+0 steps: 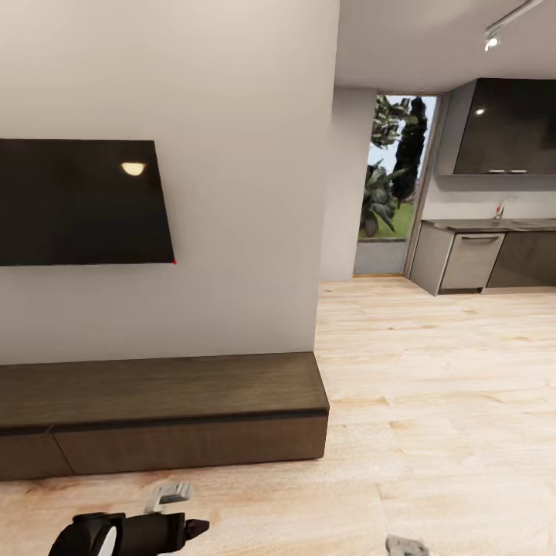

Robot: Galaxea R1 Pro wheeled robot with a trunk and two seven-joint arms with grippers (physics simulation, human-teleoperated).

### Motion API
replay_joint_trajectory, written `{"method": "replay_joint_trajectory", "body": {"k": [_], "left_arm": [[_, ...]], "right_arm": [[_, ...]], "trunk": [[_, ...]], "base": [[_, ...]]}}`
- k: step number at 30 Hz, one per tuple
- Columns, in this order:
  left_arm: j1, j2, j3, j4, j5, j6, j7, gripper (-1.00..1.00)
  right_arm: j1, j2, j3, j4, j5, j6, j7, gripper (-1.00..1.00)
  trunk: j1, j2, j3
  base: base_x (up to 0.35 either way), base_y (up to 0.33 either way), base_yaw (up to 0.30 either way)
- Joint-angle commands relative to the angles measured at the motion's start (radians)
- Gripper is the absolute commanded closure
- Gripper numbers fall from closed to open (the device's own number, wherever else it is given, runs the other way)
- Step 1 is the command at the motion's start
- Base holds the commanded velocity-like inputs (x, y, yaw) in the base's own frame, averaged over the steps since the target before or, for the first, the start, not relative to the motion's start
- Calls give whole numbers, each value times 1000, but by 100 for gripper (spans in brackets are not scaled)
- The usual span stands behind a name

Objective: Place each of the two pumpkins and all three candles from the living room inside a cabinet in the living room (use any cabinet), then make sure every cabinet is closed, and position the cauldron so it is next to a table in the living room.

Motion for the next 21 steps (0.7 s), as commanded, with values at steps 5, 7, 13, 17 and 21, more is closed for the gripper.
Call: {"method": "replay_joint_trajectory", "body": {"k": [5,7,13,17,21], "left_arm": [[-1,106,-7,62,12,4,-385,-100],[-1,129,-7,89,7,1,-511,-100],[-1,163,-3,134,15,-2,-632,-100],[-1,164,-2,193,19,-2,-641,-100],[-1,163,-5,205,37,-4,-730,-100]], "right_arm": [[-45,0,5,-9,-95,-24,2,-100],[-66,1,12,-12,-108,-64,15,-100],[-142,5,23,-13,-121,-137,105,-100],[-151,20,24,-9,-183,-362,108,-100],[-191,26,23,9,-260,-448,117,-100]], "trunk": [[0,-1,-1],[0,-1,-1],[0,-1,-1],[0,-1,-1],[0,-1,-1]], "base": [[0,0,0],[0,0,0],[0,0,0],[0,0,0],[0,0,0]]}}
